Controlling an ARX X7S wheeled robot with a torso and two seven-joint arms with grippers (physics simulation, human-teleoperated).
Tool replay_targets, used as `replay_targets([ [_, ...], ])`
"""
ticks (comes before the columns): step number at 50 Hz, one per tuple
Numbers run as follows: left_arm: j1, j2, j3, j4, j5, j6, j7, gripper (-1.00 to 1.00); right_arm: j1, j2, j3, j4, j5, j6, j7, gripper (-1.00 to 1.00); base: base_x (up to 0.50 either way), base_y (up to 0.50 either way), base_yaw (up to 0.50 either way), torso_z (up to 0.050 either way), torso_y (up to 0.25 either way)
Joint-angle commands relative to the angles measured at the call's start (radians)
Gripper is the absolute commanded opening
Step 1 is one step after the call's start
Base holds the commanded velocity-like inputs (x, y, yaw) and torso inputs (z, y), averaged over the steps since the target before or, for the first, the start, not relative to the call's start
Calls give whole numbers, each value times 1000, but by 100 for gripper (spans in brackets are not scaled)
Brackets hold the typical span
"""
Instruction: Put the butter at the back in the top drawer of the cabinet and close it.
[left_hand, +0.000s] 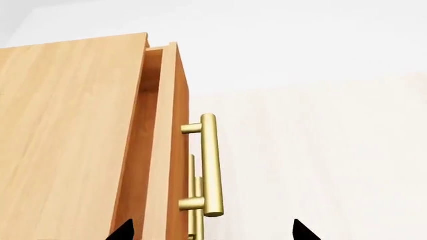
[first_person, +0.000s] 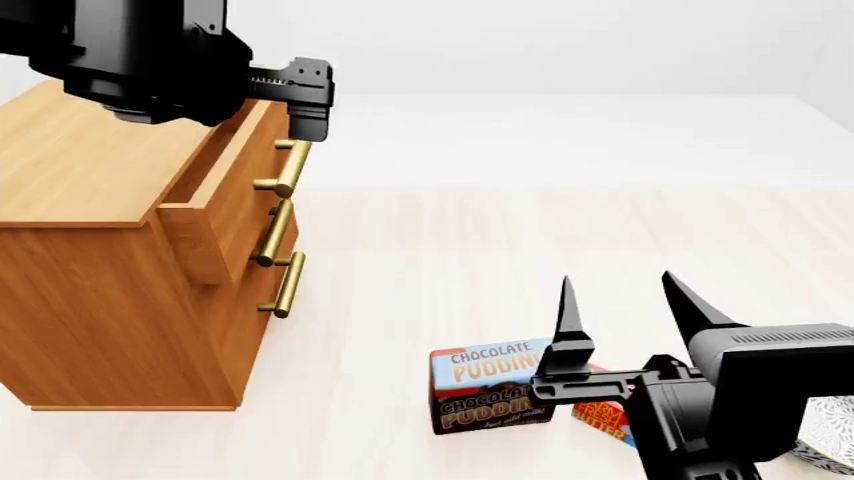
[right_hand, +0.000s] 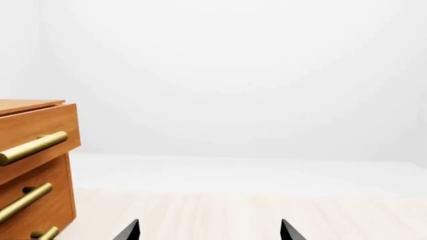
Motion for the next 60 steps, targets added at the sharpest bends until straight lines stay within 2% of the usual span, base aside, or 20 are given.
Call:
replay_targets([
  [1, 20, 14, 10, -37, 18, -6, 13, 100, 0, 7, -7, 4, 4, -9, 8, 100, 0, 0, 0, 0, 0],
  [26, 60, 44, 23, -111, 46, -17, 54, 100, -6, 22, -16, 15, 12, -31, 20, 100, 0, 0, 0, 0, 0],
  [60, 102, 150, 72, -345, 65, -133, 164, 100, -12, 41, -24, 26, 25, -57, 33, 100, 0, 0, 0, 0, 0],
])
